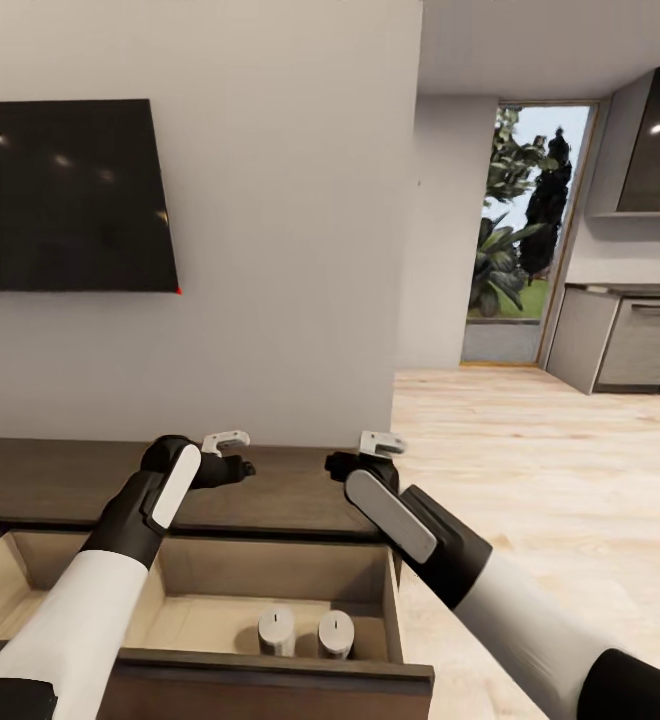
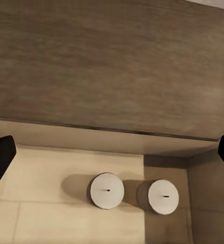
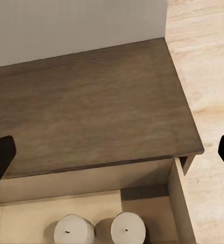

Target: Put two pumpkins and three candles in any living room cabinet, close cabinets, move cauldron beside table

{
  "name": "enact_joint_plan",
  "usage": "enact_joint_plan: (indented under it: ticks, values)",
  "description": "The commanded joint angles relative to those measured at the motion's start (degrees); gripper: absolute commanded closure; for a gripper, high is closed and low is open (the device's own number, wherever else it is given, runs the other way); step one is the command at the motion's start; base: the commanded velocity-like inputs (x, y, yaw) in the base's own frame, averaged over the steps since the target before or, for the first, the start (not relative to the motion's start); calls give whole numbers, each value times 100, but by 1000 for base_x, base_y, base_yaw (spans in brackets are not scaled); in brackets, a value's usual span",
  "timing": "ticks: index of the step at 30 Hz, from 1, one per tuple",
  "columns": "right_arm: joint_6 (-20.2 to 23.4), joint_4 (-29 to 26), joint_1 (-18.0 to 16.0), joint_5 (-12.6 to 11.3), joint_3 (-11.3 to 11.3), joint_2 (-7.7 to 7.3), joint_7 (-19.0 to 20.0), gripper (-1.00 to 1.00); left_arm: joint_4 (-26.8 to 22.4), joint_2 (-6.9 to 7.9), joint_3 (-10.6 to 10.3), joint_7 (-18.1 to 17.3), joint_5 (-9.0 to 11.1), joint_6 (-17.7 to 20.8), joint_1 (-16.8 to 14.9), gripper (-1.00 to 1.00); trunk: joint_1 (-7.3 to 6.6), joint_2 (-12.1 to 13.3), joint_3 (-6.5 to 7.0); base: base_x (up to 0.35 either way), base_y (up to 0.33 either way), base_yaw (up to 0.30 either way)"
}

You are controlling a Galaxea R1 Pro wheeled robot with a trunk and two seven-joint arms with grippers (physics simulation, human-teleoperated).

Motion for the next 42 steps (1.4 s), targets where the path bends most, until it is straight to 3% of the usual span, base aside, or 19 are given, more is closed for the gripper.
enact_joint_plan:
  ticks: [1, 6, 8, 12, 16, 26, 30, 33, 42]
  values:
    - [53, -49, 8, -16, -6, -18, -44, -100, -5, 6, -17, 58, 59, 14, -4, -100, -24, 39, 12, 0, 0, 0]
    - [75, -445, 89, -23, -82, -202, -74, -100, -4, 7, -17, 58, 61, 14, -4, -100, -133, 239, 101, 0, 0, 0]
    - [464, -922, 158, -32, -134, -269, -80, -100, -3, 4, -17, 58, 63, 14, -4, -100, -177, 319, 137, 0, 0, 0]
    - [879, -1393, 342, -32, -173, -287, -75, -100, -12, 6, -13, 58, 67, 14, -4, -100, -265, 480, 209, 0, 0, 0]
    - [998, -1560, 433, -32, -265, -288, -76, -100, -30, 7, -16, 58, 69, 14, -4, -100, -353, 640, 281, 0, 0, 0]
    - [1046, -1604, 522, -24, -324, -298, -69, -100, -61, 0, -24, 58, 70, 14, -4, -100, -573, 1041, 460, -125, 0, 0]
    - [1043, -1598, 593, -29, -350, -424, -53, -100, -42, -1, -21, 58, 67, 14, -4, -100, -661, 1202, 532, -306, 0, 0]
    - [1058, -1615, 688, -28, -549, -579, -45, -100, -56, -1, -18, 58, 61, 14, -4, -100, -726, 1322, 586, -138, 0, 0]
    - [1064, -1622, 725, -25, -774, -611, -33, -100, -80, -1, -18, 58, 94, 14, -4, -100, -726, 1322, 586, -33, 0, 0]
